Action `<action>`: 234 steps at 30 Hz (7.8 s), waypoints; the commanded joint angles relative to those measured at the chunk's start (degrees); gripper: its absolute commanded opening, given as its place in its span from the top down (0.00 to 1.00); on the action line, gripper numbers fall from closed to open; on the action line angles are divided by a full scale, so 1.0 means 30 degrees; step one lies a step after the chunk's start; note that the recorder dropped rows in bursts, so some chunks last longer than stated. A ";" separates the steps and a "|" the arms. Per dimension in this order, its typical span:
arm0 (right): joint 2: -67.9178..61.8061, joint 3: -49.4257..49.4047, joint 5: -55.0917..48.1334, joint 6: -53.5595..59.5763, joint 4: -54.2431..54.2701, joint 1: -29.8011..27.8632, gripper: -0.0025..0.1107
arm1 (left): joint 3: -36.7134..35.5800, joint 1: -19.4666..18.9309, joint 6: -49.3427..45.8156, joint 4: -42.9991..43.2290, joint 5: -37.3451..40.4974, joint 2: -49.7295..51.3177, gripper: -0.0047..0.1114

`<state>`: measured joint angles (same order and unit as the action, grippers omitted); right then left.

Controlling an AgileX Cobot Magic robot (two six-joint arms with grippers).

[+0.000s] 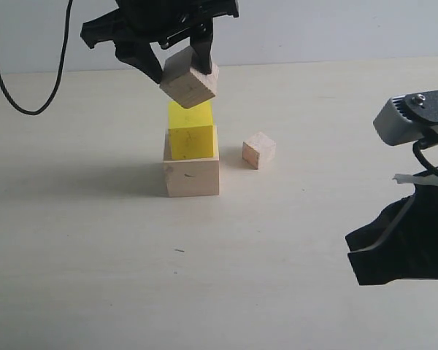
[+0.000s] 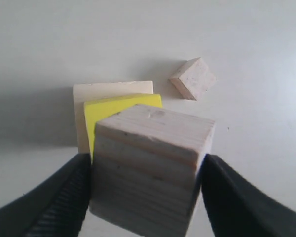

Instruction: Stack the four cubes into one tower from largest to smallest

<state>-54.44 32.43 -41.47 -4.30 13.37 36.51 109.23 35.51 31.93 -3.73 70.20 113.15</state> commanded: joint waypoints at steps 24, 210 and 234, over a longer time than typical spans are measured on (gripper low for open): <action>0.0145 -0.0066 0.0291 0.0491 -0.0167 -0.0114 0.98 | 0.0111 -0.0031 0.0423 0.1042 -0.0081 0.0407 0.96; -0.8387 0.3820 0.8914 0.0627 -0.0166 -0.0329 0.98 | -0.1026 -0.0030 -0.1184 0.0211 -0.0809 0.0119 0.39; -0.8387 0.3820 0.8914 0.0926 -0.0166 -0.0329 0.98 | -0.1026 -0.0024 -0.1223 -0.0246 -0.0977 0.0514 0.39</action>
<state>-79.42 43.36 -15.36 -2.34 13.37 35.80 106.16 35.51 28.02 -4.20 67.50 114.31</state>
